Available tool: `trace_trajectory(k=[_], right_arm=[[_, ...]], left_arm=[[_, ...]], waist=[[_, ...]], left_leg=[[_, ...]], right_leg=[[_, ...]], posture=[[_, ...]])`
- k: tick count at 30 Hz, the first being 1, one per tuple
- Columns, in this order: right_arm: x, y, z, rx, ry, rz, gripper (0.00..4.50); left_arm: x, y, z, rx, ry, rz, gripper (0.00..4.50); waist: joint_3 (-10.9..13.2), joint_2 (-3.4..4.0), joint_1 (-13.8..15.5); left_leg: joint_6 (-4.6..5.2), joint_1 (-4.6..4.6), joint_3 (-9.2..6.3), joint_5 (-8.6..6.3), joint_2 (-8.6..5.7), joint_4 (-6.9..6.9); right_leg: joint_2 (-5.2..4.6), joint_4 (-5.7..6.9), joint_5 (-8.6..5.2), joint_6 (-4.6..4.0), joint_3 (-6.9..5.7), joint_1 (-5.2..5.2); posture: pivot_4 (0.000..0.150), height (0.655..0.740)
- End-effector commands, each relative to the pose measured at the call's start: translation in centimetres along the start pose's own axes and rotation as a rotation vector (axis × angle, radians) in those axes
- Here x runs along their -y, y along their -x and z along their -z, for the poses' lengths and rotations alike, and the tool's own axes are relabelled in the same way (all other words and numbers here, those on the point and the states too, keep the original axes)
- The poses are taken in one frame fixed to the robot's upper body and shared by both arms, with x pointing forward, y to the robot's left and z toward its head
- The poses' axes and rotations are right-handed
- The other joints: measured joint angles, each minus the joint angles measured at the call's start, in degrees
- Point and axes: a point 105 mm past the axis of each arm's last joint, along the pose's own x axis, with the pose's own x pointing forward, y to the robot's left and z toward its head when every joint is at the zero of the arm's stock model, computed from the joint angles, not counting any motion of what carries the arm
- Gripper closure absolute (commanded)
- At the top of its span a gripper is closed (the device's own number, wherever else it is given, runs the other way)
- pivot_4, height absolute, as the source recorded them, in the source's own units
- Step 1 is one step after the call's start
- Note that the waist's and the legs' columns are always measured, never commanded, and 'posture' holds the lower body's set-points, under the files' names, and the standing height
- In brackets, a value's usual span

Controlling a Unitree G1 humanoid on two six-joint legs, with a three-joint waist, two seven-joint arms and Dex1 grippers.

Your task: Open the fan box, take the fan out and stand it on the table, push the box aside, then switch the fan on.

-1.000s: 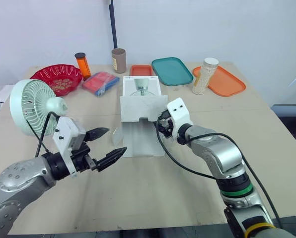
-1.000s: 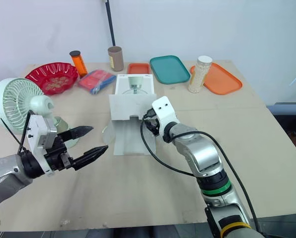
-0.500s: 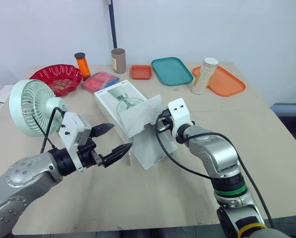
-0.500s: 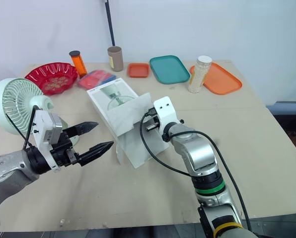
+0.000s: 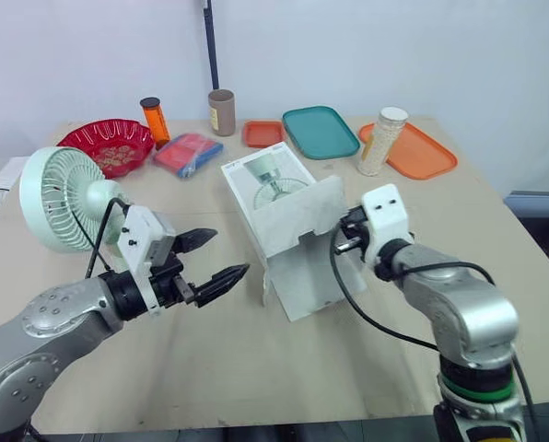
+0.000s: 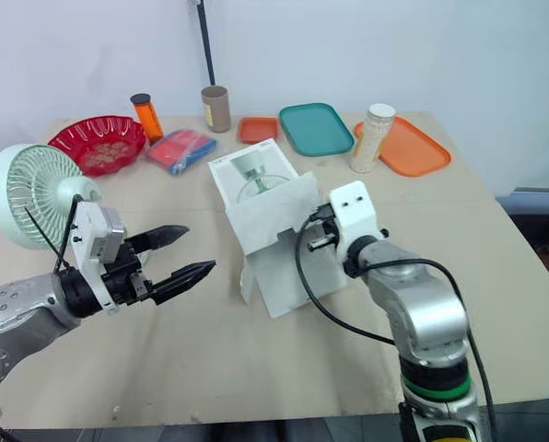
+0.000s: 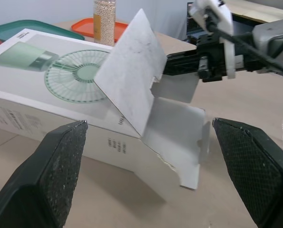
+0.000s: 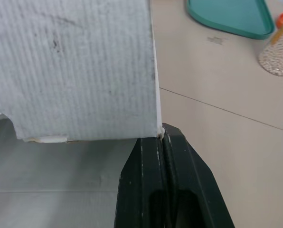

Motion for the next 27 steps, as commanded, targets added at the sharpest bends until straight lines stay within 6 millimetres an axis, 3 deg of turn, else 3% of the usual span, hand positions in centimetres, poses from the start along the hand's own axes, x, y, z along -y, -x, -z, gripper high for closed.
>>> trace_trajectory(k=[1, 9, 14, 27], right_arm=[[1.4, 2.9, 0.1, 0.020, -0.012, 0.009, 4.45], [5.9, 7.4, 4.6, -0.111, -0.165, 0.147, 4.45], [6.8, 10.2, 7.0, -0.167, -0.225, 0.211, 4.45], [12.4, 14.8, 10.3, -0.240, -0.282, 0.410, 4.45]], left_arm=[[0.4, -0.4, -0.3, 0.021, -0.016, 0.058, 0.00], [0.8, -1.6, 0.4, 0.016, -0.019, 0.151, 0.00], [0.3, -2.5, 0.3, 0.038, -0.035, 0.165, 0.00], [-0.1, -4.9, -0.1, 0.113, -0.039, 0.195, 0.00]], waist=[[0.0, 0.01, 0.0], [0.0, 0.03, 0.0], [0.0, 0.09, -0.1], [-0.1, 0.14, 0.1]], left_leg=[[0.00, 0.00, -0.01, 0.00, 0.00, 0.00], [0.01, 0.04, 0.00, 0.00, -0.04, 0.00], [0.02, 0.07, 0.02, 0.00, -0.02, -0.01], [0.06, 0.10, -0.09, 0.02, -0.21, 0.02]], right_leg=[[0.01, 0.00, -0.01, 0.01, 0.00, 0.01], [0.04, -0.01, -0.02, 0.03, 0.07, 0.08], [0.11, -0.01, -0.04, 0.06, 0.14, 0.10], [0.21, -0.01, -0.16, 0.27, 0.43, 0.31]], posture=[[0.150, 0.7382], [0.150, 0.7382], [0.150, 0.7382], [0.150, 0.7382]])
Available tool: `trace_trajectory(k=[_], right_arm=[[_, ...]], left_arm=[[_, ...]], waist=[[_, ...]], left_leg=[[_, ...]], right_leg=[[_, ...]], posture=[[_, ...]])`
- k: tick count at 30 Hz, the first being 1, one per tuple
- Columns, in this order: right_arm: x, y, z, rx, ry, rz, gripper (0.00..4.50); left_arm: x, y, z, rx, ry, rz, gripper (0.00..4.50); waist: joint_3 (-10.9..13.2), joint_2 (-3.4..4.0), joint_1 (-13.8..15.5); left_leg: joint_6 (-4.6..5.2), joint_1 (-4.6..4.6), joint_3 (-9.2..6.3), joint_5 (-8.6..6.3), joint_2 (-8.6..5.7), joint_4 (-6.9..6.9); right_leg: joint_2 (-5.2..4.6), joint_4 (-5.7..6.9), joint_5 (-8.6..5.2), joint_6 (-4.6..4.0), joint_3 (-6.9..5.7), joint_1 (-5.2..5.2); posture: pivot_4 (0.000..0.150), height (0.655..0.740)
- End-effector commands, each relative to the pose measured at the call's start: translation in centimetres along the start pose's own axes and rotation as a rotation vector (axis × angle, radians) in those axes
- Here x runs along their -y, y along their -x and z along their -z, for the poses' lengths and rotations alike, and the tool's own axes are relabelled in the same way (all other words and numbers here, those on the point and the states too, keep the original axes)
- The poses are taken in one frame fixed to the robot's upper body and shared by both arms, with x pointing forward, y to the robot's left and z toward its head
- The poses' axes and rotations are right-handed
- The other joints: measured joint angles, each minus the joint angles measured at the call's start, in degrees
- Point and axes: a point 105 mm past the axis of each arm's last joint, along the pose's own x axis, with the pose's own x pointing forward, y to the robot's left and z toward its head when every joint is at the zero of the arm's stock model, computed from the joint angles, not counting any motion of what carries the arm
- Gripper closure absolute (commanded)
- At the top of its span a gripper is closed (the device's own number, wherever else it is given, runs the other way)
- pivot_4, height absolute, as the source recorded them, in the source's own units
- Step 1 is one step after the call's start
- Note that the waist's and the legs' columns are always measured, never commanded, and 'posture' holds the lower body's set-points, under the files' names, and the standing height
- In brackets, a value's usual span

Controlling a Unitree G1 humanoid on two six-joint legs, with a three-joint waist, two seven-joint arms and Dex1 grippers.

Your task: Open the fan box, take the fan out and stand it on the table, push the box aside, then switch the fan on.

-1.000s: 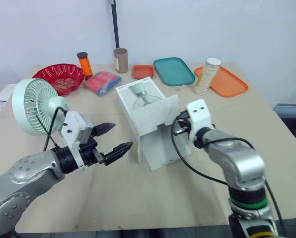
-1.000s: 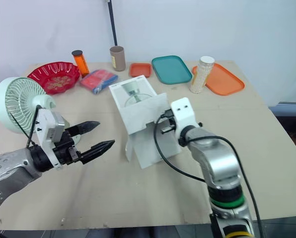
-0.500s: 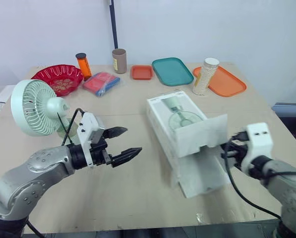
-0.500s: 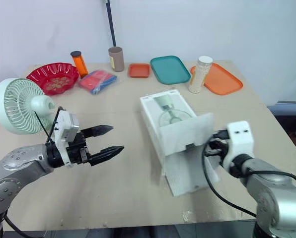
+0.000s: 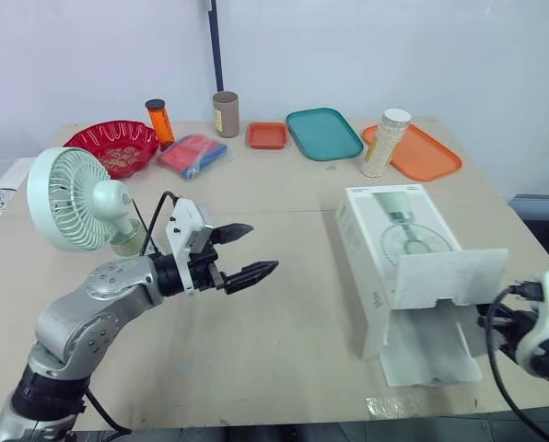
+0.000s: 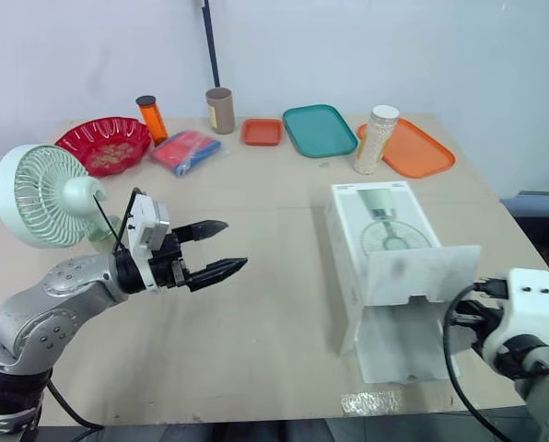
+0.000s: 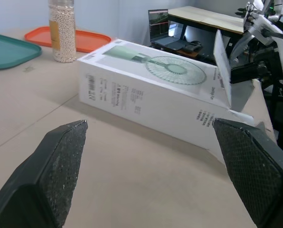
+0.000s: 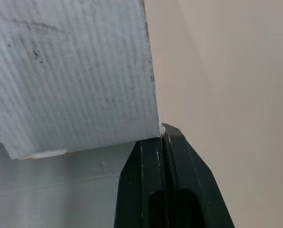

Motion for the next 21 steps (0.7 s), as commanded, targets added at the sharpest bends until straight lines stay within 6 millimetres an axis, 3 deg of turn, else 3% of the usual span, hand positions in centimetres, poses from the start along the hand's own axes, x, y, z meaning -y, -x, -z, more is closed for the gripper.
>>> trace_trajectory(k=[1, 5, 12, 17, 21], right_arm=[[2.4, 0.7, -0.7, 0.033, 0.009, 0.060, 4.45], [6.0, 0.4, -1.4, 0.052, -0.013, 0.111, 4.45], [9.7, -1.0, -2.2, 0.025, 0.054, 0.141, 4.45], [11.2, -2.3, -3.2, 0.026, 0.090, 0.140, 4.45], [11.8, -3.2, -2.9, 0.000, 0.138, 0.125, 4.45]], left_arm=[[0.2, -0.4, -1.1, 0.049, -0.040, 0.022, 0.00], [0.5, -0.3, -0.7, 0.045, -0.036, 0.042, 0.00], [0.7, -0.1, -0.2, 0.039, -0.025, 0.039, 0.00], [0.6, 0.2, 0.1, 0.024, -0.042, 0.049, 0.00], [0.4, 0.7, 0.3, 0.005, -0.096, 0.073, 0.00]], waist=[[0.0, -0.01, -0.1], [0.0, 0.02, -0.1], [0.0, 0.07, -0.1], [-0.1, 0.10, -0.1], [-0.1, 0.13, -0.1]], left_leg=[[0.00, 0.00, 0.00, 0.00, 0.01, 0.00], [0.01, 0.07, 0.13, 0.00, 0.01, 0.00], [0.06, 0.05, 0.21, 0.01, 0.00, -0.02], [0.06, 0.06, 0.25, 0.01, 0.02, -0.01], [0.05, 0.08, 0.37, 0.01, 0.06, -0.01]], right_leg=[[-0.01, 0.00, 0.00, 0.00, 0.05, 0.02], [0.10, 0.01, 0.00, 0.00, 0.22, 0.10], [0.51, 0.02, -0.04, 0.07, 1.03, 0.11], [0.67, 0.02, -0.03, 0.08, 1.28, 0.13], [0.87, 0.03, -0.04, 0.10, 1.72, 0.15]], posture=[[0.150, 0.7382], [0.150, 0.7382], [0.150, 0.7382], [0.150, 0.7382], [0.150, 0.7382]])
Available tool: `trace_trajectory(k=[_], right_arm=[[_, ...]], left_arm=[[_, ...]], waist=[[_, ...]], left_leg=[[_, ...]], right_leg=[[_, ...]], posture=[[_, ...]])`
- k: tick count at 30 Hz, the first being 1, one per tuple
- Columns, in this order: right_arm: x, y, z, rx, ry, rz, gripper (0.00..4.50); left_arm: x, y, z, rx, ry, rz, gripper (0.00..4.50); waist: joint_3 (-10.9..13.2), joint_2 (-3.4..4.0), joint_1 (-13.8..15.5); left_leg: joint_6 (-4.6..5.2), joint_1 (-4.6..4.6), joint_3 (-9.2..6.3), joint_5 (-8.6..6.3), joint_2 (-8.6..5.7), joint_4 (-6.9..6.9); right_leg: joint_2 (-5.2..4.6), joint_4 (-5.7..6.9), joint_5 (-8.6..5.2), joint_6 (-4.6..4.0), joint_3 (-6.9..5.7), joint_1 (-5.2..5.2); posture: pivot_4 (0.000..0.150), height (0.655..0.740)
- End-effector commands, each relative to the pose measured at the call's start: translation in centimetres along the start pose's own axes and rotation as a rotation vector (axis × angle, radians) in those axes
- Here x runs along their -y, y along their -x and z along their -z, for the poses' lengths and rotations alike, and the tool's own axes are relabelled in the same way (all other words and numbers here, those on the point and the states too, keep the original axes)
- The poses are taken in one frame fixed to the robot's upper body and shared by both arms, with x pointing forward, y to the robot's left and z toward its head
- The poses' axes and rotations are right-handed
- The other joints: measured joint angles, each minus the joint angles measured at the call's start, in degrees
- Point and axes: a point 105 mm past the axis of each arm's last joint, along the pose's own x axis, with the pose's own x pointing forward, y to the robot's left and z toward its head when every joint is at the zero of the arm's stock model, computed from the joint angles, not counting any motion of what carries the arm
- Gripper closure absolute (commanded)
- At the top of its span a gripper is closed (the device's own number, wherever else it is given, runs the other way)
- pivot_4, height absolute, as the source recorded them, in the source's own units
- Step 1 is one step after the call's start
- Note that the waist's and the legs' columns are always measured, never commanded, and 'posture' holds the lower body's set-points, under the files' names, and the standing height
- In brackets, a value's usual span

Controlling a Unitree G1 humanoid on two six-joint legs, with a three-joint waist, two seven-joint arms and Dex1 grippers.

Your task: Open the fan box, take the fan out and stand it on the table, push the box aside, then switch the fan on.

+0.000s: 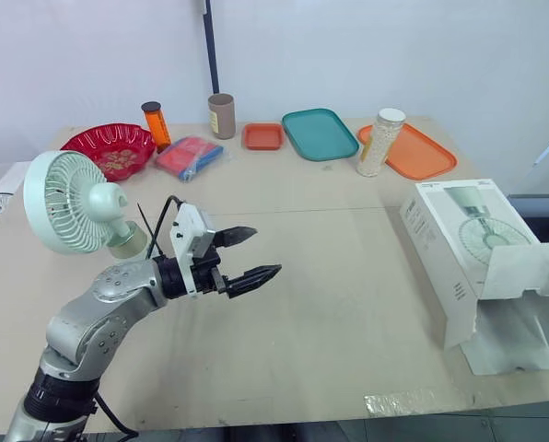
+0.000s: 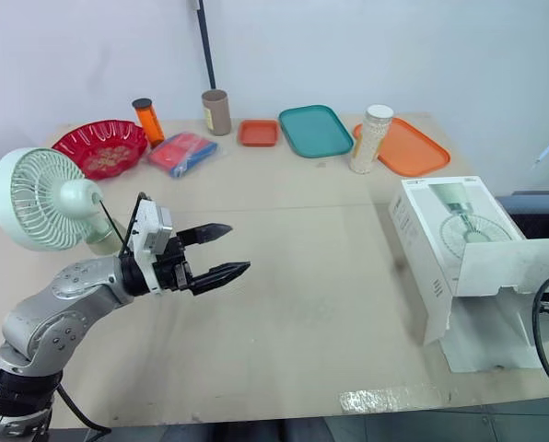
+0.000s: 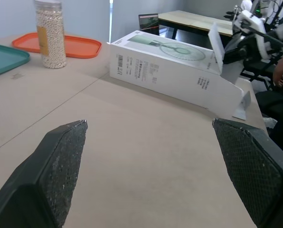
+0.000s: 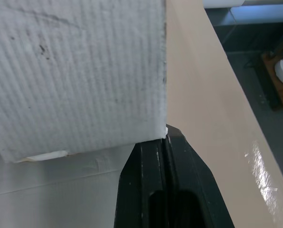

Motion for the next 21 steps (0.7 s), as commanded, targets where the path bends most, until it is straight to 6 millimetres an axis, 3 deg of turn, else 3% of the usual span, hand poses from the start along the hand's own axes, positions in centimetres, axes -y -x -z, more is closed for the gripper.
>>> trace_trajectory(k=[1, 4, 9, 14, 15, 21], right_arm=[[0.5, -0.1, -0.7, 0.014, 0.064, -0.002, 4.45], [0.3, -0.4, -0.7, 0.015, 0.058, -0.012, 4.45], [-0.2, -0.2, -1.2, 0.040, 0.075, -0.018, 2.56], [-1.1, 1.1, -1.8, 0.069, 0.151, -0.037, 0.29], [-1.2, 1.5, -1.9, 0.069, 0.178, -0.034, 0.03], [-1.5, 3.8, -1.7, 0.045, 0.252, 0.026, 0.03]], left_arm=[[-0.1, 0.5, -0.5, 0.005, -0.085, 0.019, 0.00], [-0.2, 0.7, -0.5, -0.001, -0.090, 0.018, 0.00], [0.0, 0.5, -0.6, 0.004, -0.089, 0.010, 0.00], [0.4, 0.2, -0.6, 0.008, -0.079, 0.018, 0.00], [0.5, 0.2, -0.6, 0.009, -0.076, 0.019, 0.00], [0.5, 0.1, -0.5, 0.014, -0.059, 0.011, 0.00]], waist=[[0.0, 0.01, 0.0], [0.0, -0.01, 0.0], [0.0, 0.06, 0.0], [0.0, 0.06, 0.0], [0.0, 0.07, 0.0], [0.0, 0.08, 0.1]], left_leg=[[0.00, 0.00, -0.01, 0.00, 0.00, 0.00], [0.00, -0.01, 0.00, 0.00, 0.00, 0.00], [0.00, -0.02, 0.02, 0.00, 0.00, 0.02], [0.00, -0.03, -0.01, 0.00, 0.00, 0.02], [-0.01, -0.02, -0.04, 0.00, -0.01, 0.02], [-0.01, -0.06, -0.13, 0.00, -0.02, 0.06]], right_leg=[[0.03, 0.00, -0.02, 0.03, 0.07, 0.00], [0.05, 0.00, -0.03, 0.06, 0.20, 0.00], [0.05, 0.00, -0.03, 0.11, 0.26, 0.01], [0.04, 0.00, -0.05, 0.16, 0.29, 0.01], [0.04, 0.00, -0.07, 0.18, 0.31, 0.01], [0.04, 0.00, -0.11, 0.26, 0.39, 0.01]], posture=[[0.150, 0.7382], [0.150, 0.7382], [0.150, 0.7382], [0.150, 0.7382], [0.150, 0.7382], [0.150, 0.7382]])
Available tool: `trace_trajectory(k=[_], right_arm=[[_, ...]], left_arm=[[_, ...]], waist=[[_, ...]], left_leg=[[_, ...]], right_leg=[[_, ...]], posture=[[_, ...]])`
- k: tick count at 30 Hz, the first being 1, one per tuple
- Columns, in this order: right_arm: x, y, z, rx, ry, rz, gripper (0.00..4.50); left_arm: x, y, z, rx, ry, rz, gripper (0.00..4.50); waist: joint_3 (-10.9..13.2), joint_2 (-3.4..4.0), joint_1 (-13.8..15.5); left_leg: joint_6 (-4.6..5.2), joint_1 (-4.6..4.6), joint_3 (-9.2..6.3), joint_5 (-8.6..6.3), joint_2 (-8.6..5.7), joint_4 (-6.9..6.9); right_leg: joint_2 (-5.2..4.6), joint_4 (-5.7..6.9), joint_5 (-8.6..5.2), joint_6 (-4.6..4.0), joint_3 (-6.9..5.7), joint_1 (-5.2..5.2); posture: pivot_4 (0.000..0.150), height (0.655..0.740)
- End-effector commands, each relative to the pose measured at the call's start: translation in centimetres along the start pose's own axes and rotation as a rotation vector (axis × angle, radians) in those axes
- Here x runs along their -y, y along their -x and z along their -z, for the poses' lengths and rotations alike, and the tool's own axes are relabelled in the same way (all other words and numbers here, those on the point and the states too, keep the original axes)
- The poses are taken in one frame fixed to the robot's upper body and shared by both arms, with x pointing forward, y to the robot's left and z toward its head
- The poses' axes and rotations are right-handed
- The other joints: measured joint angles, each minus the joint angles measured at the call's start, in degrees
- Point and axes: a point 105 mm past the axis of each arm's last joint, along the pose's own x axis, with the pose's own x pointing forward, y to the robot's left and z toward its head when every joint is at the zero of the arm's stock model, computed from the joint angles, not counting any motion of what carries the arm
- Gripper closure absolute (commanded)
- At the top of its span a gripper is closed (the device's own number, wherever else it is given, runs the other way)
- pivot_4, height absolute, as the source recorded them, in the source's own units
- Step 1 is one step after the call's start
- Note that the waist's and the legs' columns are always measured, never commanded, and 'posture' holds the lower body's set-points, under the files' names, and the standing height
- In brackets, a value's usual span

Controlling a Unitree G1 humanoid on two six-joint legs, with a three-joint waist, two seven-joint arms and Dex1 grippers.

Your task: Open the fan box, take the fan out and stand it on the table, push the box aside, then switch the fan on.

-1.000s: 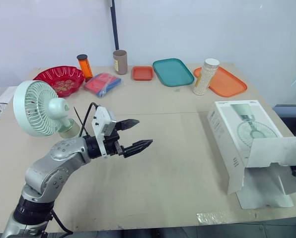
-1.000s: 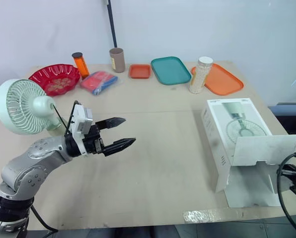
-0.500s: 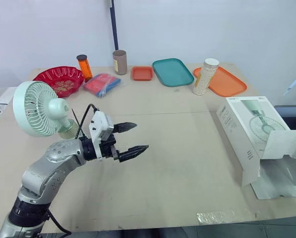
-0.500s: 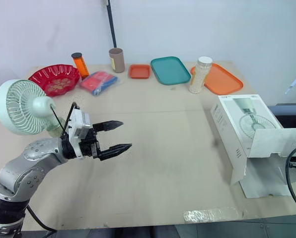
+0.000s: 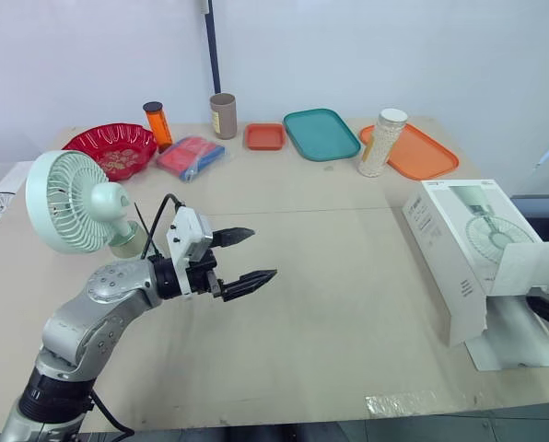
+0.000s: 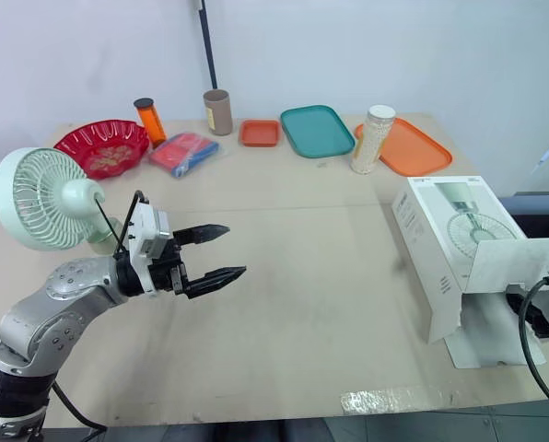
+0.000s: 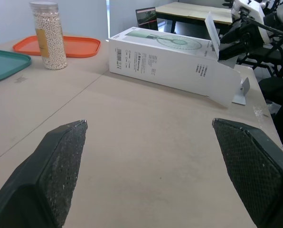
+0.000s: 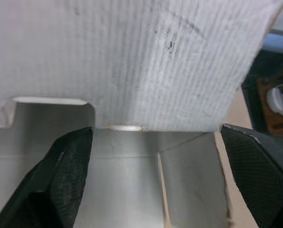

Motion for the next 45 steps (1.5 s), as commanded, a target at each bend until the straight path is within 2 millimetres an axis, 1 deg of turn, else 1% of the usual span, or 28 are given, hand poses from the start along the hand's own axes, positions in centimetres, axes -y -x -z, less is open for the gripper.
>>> trace_trajectory(k=[1, 6, 7, 9, 11, 14, 15, 16, 18, 21, 23, 27, 29, 31, 34, 38, 42, 45], right_arm=[[0.2, 2.3, -1.3, 0.046, 0.043, 0.063, 0.03], [-1.4, 4.6, -0.9, 0.004, 0.109, 0.067, 0.03], [-1.4, 5.1, -0.6, -0.039, 0.157, 0.080, 0.03], [-3.0, 6.3, -1.3, -0.080, 0.213, 0.016, 0.03], [-4.4, 7.0, -2.4, -0.065, 0.248, -0.029, 0.03], [-8.5, 8.3, -3.7, -0.042, 0.311, -0.235, 0.03], [-9.4, 8.7, -4.0, -0.032, 0.317, -0.284, 0.03], [-11.1, 9.3, -4.5, -0.008, 0.349, -0.387, 0.03], [-14.2, 10.5, -6.2, 0.085, 0.389, -0.580, 0.03], [-16.3, 11.6, -8.3, 0.194, 0.419, -0.722, 0.03], [-17.6, 12.0, -9.8, 0.289, 0.409, -0.820, 0.03], [-20.0, 12.2, -12.6, 0.437, 0.346, -0.970, 0.03], [-21.1, 12.5, -13.6, 0.481, 0.329, -1.040, 0.03], [-22.2, 12.7, -14.4, 0.517, 0.328, -1.087, 0.03], [-23.4, 12.6, -15.5, 0.569, 0.326, -1.126, 0.03], [-24.9, 11.0, -16.9, 0.610, 0.326, -1.116, 0.03], [-25.9, 9.9, -17.7, 0.631, 0.310, -1.123, 0.03], [-26.4, 9.8, -18.1, 0.647, 0.325, -1.148, 0.03]], left_arm=[[0.6, -0.1, -0.7, 0.027, -0.013, 0.012, 0.00], [0.9, -0.1, -0.5, 0.026, -0.001, 0.015, 0.00], [0.9, -0.1, -0.5, 0.026, -0.001, 0.016, 0.00], [0.7, 0.1, -0.4, 0.025, -0.005, 0.014, 0.00], [0.6, 0.1, -0.5, 0.033, -0.008, 0.010, 0.00], [0.8, 0.0, -1.3, 0.065, -0.002, 0.024, 0.00], [0.9, 0.0, -1.4, 0.069, -0.006, 0.031, 0.00], [1.1, 0.2, -1.5, 0.067, 0.000, 0.044, 0.00], [1.2, 0.8, -1.2, 0.047, 0.002, 0.044, 0.00], [1.2, 1.5, -0.6, 0.013, 0.002, 0.023, 0.00], [1.8, 2.4, 0.1, -0.026, -0.007, 0.010, 0.00], [2.3, 4.3, 1.4, -0.070, 0.019, -0.102, 0.00], [3.3, 5.1, 1.7, -0.087, 0.030, -0.129, 0.00], [3.9, 5.8, 2.0, -0.099, 0.036, -0.168, 0.00], [4.2, 6.9, 2.3, -0.117, 0.032, -0.254, 0.00], [4.4, 9.0, 3.1, -0.154, 0.042, -0.389, 0.00], [4.7, 11.3, 3.9, -0.191, 0.053, -0.520, 0.00], [5.0, 12.4, 4.4, -0.225, 0.046, -0.550, 0.00]], waist=[[0.0, 0.01, 0.0], [0.0, 0.03, 0.0], [0.0, 0.02, 0.0], [-0.1, 0.10, 0.0], [-0.1, 0.08, -0.1], [-0.1, -0.01, -0.2], [-0.1, -0.06, -0.1], [-0.1, -0.08, 0.0], [0.0, -0.13, 0.0], [0.1, -0.36, 0.0], [0.1, -0.45, -0.1], [0.2, -0.64, -0.1], [0.2, -0.70, -0.1], [0.2, -0.71, 0.0], [0.2, -0.70, 0.1], [0.1, -0.74, -0.1], [0.1, -0.72, -0.1], [0.1, -0.71, 0.1]], left_leg=[[0.00, 0.00, -0.03, 0.00, -0.01, 0.00], [-0.01, -0.07, -0.03, 0.00, 0.00, 0.00], [-0.02, -0.07, -0.03, 0.01, -0.01, 0.01], [-0.02, -0.06, -0.04, 0.01, -0.01, 0.02], [-0.02, -0.08, 0.00, 0.00, 0.01, 0.01], [-0.02, -0.07, 0.01, 0.01, 0.05, 0.00], [-0.02, -0.06, -0.01, 0.01, 0.05, 0.01], [-0.02, -0.06, -0.04, 0.01, 0.05, 0.01], [-0.01, -0.02, -0.14, 0.00, 0.01, 0.08], [0.05, -0.04, -0.14, -0.03, 0.00, 0.11], [0.07, 0.05, -0.19, -0.05, 0.03, 0.13], [0.13, 0.04, -0.22, -0.08, 0.01, 0.16], [0.13, -0.01, -0.24, -0.08, 0.03, 0.20], [0.17, -0.03, -0.20, -0.11, 0.02, 0.20], [0.18, -0.07, -0.26, -0.11, 0.02, 0.25], [0.18, -0.09, -0.24, -0.11, 0.05, 0.34], [0.18, -0.09, -0.20, -0.12, 0.08, 0.33], [0.20, -0.14, -0.23, -0.13, 0.08, 0.33]], right_leg=[[0.00, 0.00, 0.00, 0.00, 0.00, 0.00], [0.00, 0.00, -0.06, 0.11, 0.09, 0.00], [-0.01, 0.00, -0.13, 0.22, 0.10, 0.00], [0.00, 0.00, -0.18, 0.31, 0.10, 0.01], [0.02, 0.00, -0.18, 0.32, 0.15, 0.03], [0.08, 0.01, -0.18, 0.33, 0.17, 0.11], [0.09, 0.01, -0.18, 0.33, 0.15, 0.14], [0.10, 0.00, -0.18, 0.33, 0.13, 0.14], [0.16, 0.00, -0.19, 0.34, 0.04, 0.13], [0.14, -0.01, -0.11, 0.20, 0.09, 0.22], [0.09, -0.03, 0.00, 0.01, 0.10, 0.19], [0.05, -0.05, 0.01, -0.03, 0.14, 0.15], [0.06, -0.05, 0.02, -0.03, 0.14, 0.12], [0.03, -0.05, 0.01, -0.03, 0.17, 0.10], [0.02, -0.05, 0.01, -0.02, 0.11, 0.07], [0.02, -0.03, 0.00, -0.01, 0.12, 0.06], [0.02, -0.03, 0.01, -0.02, 0.13, 0.01], [0.02, -0.03, 0.01, -0.03, 0.11, -0.01]], posture=[[0.150, 0.7382], [0.150, 0.7382], [0.150, 0.7382], [0.150, 0.7382], [0.150, 0.7382], [0.150, 0.7382], [0.150, 0.7382], [0.150, 0.7382], [0.150, 0.7382], [0.150, 0.7382], [0.150, 0.7382], [0.150, 0.7382], [0.150, 0.7382], [0.150, 0.7382], [0.150, 0.7382], [0.150, 0.7382], [0.150, 0.7382], [0.150, 0.7382]])
